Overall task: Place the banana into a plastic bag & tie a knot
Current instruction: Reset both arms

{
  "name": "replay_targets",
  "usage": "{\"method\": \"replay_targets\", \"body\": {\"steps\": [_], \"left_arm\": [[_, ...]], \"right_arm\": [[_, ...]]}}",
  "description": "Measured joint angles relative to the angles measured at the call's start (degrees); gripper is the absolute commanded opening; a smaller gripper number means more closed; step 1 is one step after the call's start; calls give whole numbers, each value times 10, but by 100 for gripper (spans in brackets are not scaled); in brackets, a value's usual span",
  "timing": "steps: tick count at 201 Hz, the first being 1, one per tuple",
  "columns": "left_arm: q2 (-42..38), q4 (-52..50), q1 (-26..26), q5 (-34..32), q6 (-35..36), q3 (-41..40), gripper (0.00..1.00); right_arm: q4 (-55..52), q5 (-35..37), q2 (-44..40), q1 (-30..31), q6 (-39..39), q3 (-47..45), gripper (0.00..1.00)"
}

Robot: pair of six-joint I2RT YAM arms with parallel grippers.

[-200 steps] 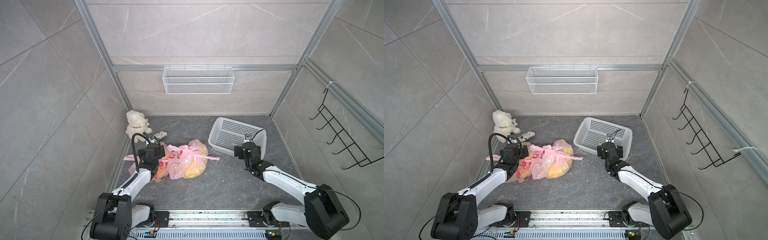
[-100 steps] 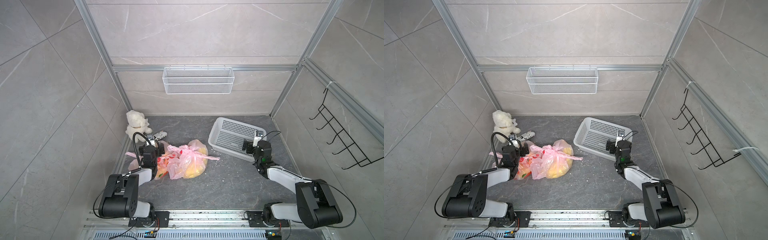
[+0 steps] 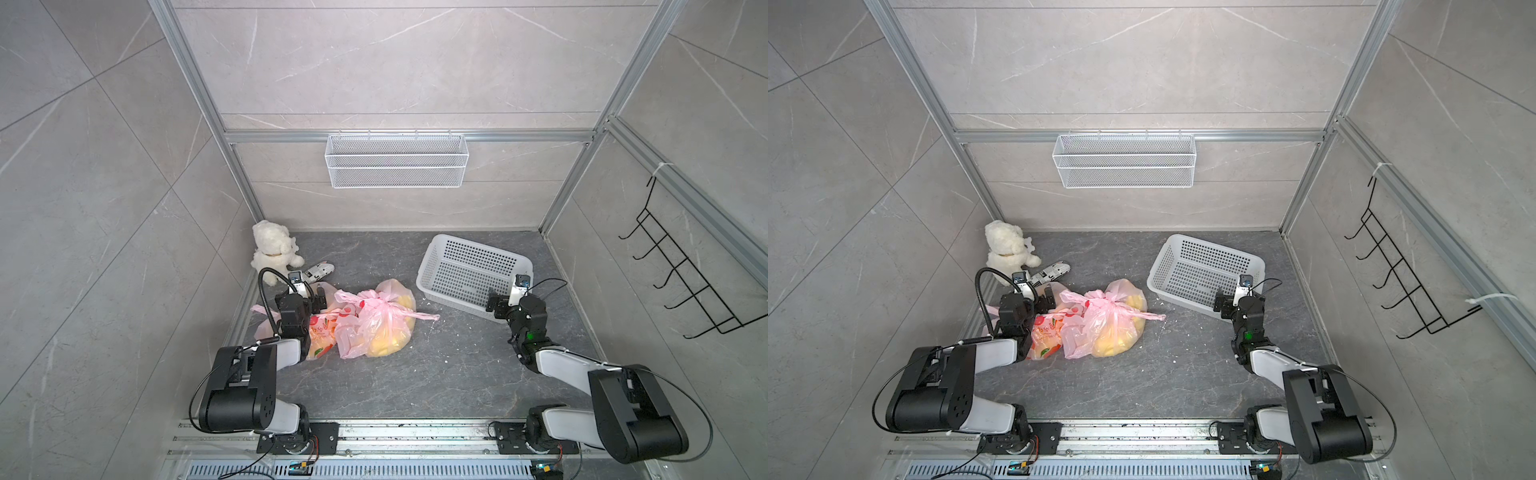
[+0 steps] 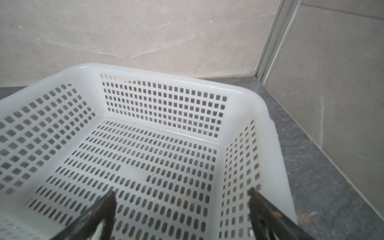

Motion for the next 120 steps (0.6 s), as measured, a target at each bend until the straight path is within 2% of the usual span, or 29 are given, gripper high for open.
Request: {"method": "replay_targets", "body": {"steps": [11,35,120], "left_arm": [[2,2,3,5,-2,0,100],[3,3,6,10,-4,0,100],[3,3,7,15,-4,0,100]], "right_arm": [[68,0,36,-2,-13,-4,100],[115,-12,64,-7,-23,-4,100],[120,-20,73,-8,-33,2,100]]}}
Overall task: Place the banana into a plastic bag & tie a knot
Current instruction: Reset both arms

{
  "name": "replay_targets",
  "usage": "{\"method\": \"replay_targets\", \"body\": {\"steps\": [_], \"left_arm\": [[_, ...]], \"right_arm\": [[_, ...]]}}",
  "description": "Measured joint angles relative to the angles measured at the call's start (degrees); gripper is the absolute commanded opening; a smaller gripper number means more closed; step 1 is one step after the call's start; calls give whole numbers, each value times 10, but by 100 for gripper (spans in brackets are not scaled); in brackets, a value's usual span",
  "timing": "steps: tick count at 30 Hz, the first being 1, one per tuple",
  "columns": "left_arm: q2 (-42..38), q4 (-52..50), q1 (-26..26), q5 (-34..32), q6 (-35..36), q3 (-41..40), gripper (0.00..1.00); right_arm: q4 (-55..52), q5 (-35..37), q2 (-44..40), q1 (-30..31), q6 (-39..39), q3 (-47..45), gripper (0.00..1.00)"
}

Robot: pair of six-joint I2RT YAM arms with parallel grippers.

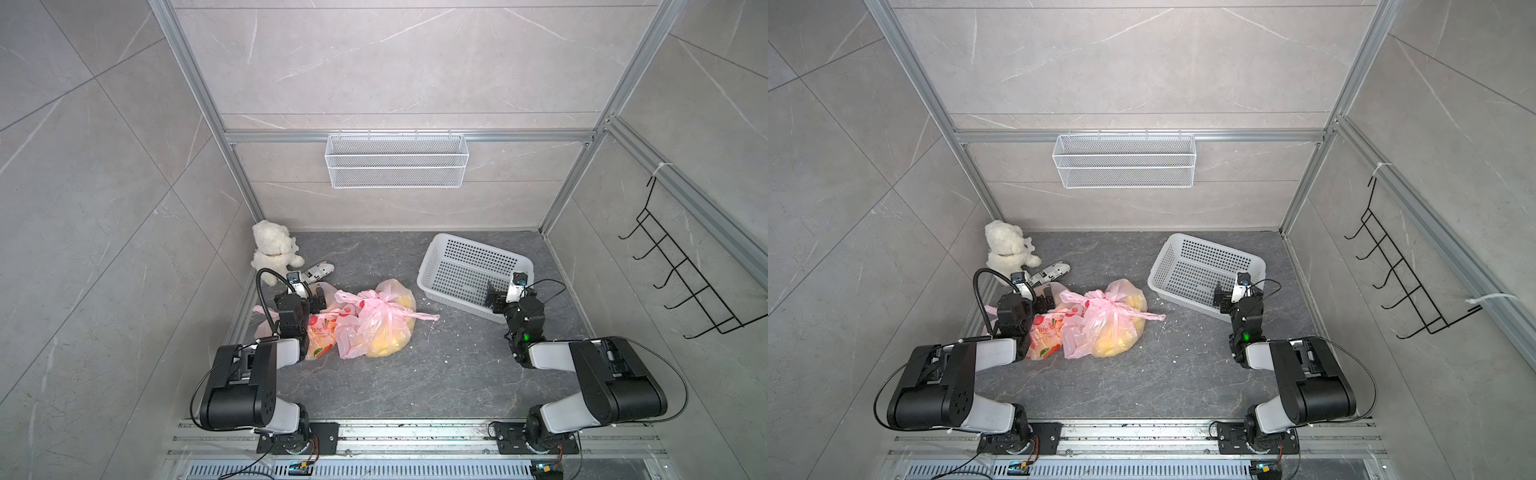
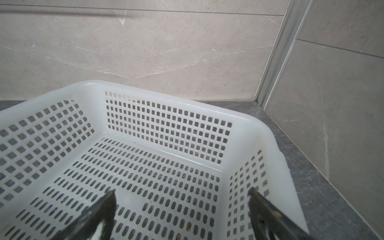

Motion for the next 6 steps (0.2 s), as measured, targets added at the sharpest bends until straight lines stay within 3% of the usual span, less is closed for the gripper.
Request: {"method": "replay_targets", "body": {"steps": [6], "left_arm": [[0,0,0,0,0,0,100]], "right_arm": [[-2,-1,0,2,-3,1,100]]}}
